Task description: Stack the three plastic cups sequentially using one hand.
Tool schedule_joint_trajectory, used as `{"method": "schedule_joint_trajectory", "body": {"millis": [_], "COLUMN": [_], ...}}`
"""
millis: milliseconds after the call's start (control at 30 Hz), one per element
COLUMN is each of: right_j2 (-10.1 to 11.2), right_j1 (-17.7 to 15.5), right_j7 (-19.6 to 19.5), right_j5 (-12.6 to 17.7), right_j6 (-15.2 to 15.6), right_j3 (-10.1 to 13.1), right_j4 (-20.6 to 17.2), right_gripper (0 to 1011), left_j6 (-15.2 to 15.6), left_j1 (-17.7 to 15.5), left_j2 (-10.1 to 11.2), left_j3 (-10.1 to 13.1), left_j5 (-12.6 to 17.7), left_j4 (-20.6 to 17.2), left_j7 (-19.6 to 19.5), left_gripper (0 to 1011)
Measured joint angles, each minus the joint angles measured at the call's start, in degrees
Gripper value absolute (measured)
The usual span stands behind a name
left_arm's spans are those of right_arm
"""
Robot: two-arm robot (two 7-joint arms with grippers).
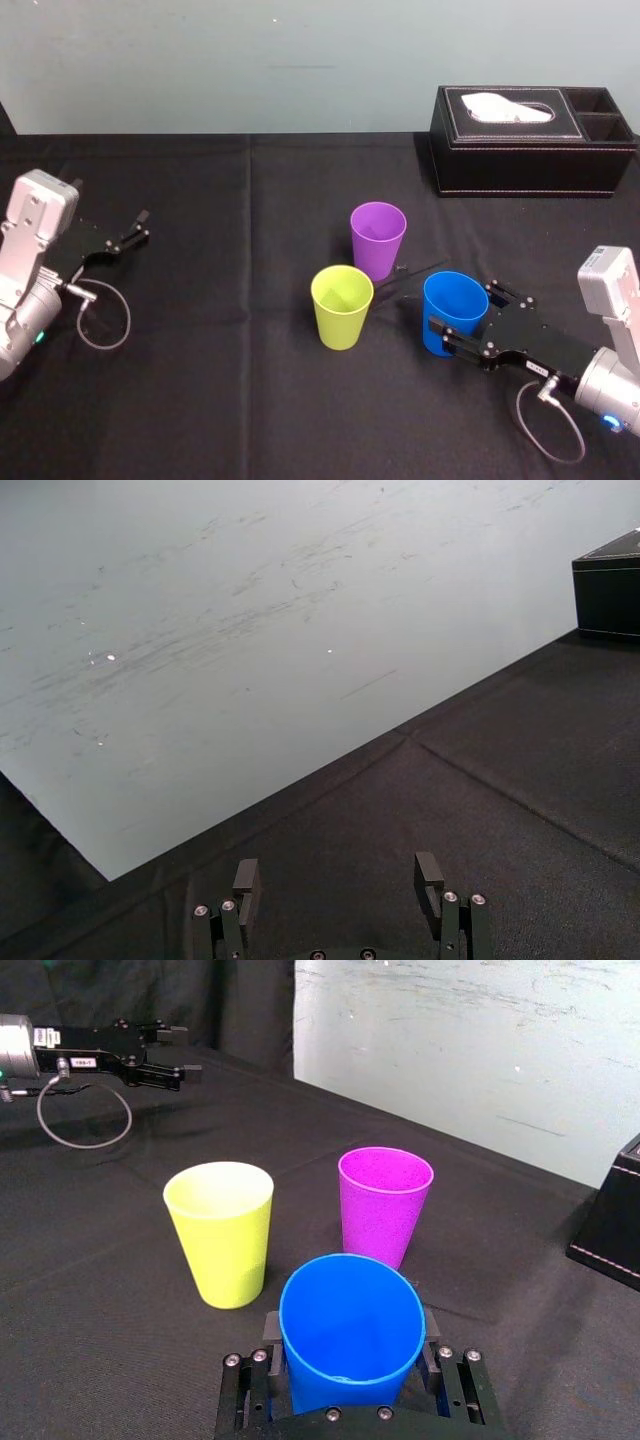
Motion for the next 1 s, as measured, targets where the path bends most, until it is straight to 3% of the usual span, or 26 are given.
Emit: {"method": "schedule_joint_trajectory", "body": {"millis": [633, 867, 1000], "right_j2": [0.1, 1.0, 2.1], "right_j1": [-0.1, -1.5, -2.1], "right_j7": [-0.2, -1.4, -2.1], "right_j5": [-0.1, 0.0, 1.0], "right_j6": [0.0, 1.2, 3.7], "right_j3": [0.0, 1.6, 3.1], "right_j4": [-0.3, -4.0, -7.9], "right_gripper": [739, 738, 738], "left_j6": [0.0, 0.0, 0.0], "left_j1": [0.0, 0.0, 0.0], "left_j2": [0.0, 0.0, 0.0], "left_j3": [0.0, 0.0, 0.0], "left_j5": [0.0, 0.0, 0.0], "left_j4": [0.0, 0.0, 0.0], "left_j7": [0.0, 0.0, 0.0], "left_gripper": [1011, 1011, 1011]}}
